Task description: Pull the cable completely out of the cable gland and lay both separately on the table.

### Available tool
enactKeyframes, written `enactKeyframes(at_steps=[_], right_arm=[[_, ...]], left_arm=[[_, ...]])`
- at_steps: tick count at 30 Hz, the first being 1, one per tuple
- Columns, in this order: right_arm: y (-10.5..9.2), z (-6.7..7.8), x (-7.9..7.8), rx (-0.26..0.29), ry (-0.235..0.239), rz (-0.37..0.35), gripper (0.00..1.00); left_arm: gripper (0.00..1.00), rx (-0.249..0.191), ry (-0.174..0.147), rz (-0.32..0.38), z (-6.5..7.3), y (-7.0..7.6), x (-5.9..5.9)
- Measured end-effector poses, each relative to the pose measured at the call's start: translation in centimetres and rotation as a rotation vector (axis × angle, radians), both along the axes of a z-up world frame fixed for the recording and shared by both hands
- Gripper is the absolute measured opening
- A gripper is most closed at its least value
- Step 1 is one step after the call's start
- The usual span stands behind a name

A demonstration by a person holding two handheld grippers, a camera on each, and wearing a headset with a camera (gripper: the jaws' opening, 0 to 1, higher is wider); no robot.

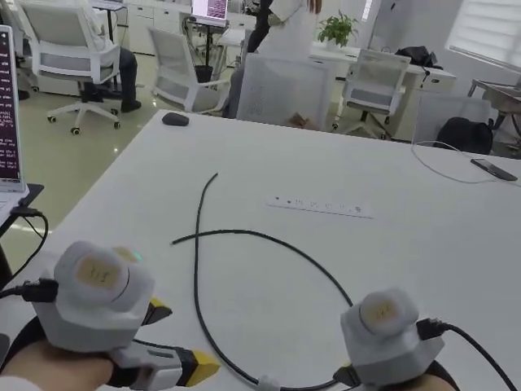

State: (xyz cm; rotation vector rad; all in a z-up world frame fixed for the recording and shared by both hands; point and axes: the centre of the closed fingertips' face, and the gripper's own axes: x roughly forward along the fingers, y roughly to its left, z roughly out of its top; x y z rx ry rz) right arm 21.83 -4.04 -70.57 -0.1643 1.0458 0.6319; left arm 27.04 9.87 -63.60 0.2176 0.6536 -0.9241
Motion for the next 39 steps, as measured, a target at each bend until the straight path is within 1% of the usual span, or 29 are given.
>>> enactKeyframes(at_steps=[3,6,7,8,10,11,13,14,17,18,20,21,22,23,25,26,28,29,32,35,37,39], right_arm=[[0.0,-0.1,0.0,-0.003,0.002,0.006,0.65],[0.2,-0.1,0.0,-0.008,-0.004,0.028,0.59],[0.4,0.0,0.0,-0.009,-0.009,0.033,0.58],[0.6,0.0,0.3,-0.014,-0.027,0.034,0.58],[0.9,0.0,0.3,-0.022,-0.030,0.060,0.56],[1.1,0.1,0.5,-0.023,-0.044,0.075,0.56],[1.7,0.5,0.9,-0.008,-0.074,0.109,0.54],[1.9,0.6,1.4,-0.005,-0.092,0.132,0.53],[2.2,-0.1,2.4,-0.010,-0.087,0.167,0.47],[2.2,-0.3,2.8,-0.016,-0.094,0.177,0.46],[2.6,-0.6,3.6,-0.028,-0.127,0.222,0.42],[2.8,-0.8,3.8,-0.033,-0.135,0.239,0.40],[3.4,-1.1,4.2,-0.024,-0.165,0.292,0.37],[3.6,-1.2,4.3,-0.022,-0.174,0.311,0.33],[4.0,-1.7,4.3,0.007,-0.157,0.293,0.22],[4.1,-1.9,4.3,0.012,-0.148,0.290,0.20],[4.1,-2.5,4.2,0.000,-0.152,0.318,0.22],[3.9,-2.8,4.2,-0.018,-0.147,0.335,0.22],[3.5,-3.6,4.1,-0.036,-0.149,0.355,0.22],[3.2,-4.4,4.2,-0.049,-0.154,0.373,0.19],[3.3,-5.0,4.1,-0.053,-0.147,0.383,0.18],[3.4,-5.5,3.7,-0.066,-0.140,0.431,0.20]], left_arm=[[0.61,-0.001,0.000,0.001,0.0,0.0,0.0],[0.61,-0.006,-0.003,0.002,0.1,0.0,0.1],[0.61,-0.009,-0.003,0.005,0.2,0.1,0.1],[0.61,-0.012,-0.004,0.008,0.2,0.1,0.2],[0.60,-0.021,-0.003,0.015,0.4,0.2,0.2],[0.60,-0.023,-0.002,0.015,0.4,0.2,0.3],[0.60,-0.027,0.003,0.011,0.3,0.1,0.2],[0.60,-0.029,0.006,0.004,0.3,-0.1,0.2],[0.60,-0.028,0.009,-0.011,0.2,-0.4,-0.1],[0.60,-0.024,0.007,-0.016,0.2,-0.5,-0.2],[0.60,-0.022,0.005,-0.019,0.2,-0.5,-0.2],[0.60,-0.023,0.004,-0.018,0.2,-0.5,-0.2],[0.60,-0.026,0.003,-0.015,0.3,-0.4,-0.1],[0.60,-0.028,0.002,-0.012,0.4,-0.4,0.0],[0.60,-0.030,0.001,-0.006,0.4,-0.2,0.0],[0.59,-0.029,0.001,-0.005,0.4,-0.2,0.0],[0.59,-0.026,0.003,-0.003,0.3,-0.1,0.0],[0.59,-0.025,0.004,-0.003,0.2,-0.1,0.0],[0.59,-0.028,0.001,-0.001,0.3,-0.1,0.1],[0.59,-0.029,0.005,-0.007,0.2,-0.2,0.0],[0.59,-0.022,0.009,-0.017,0.0,-0.3,-0.2],[0.59,-0.019,0.012,-0.026,0.0,-0.4,-0.3]])
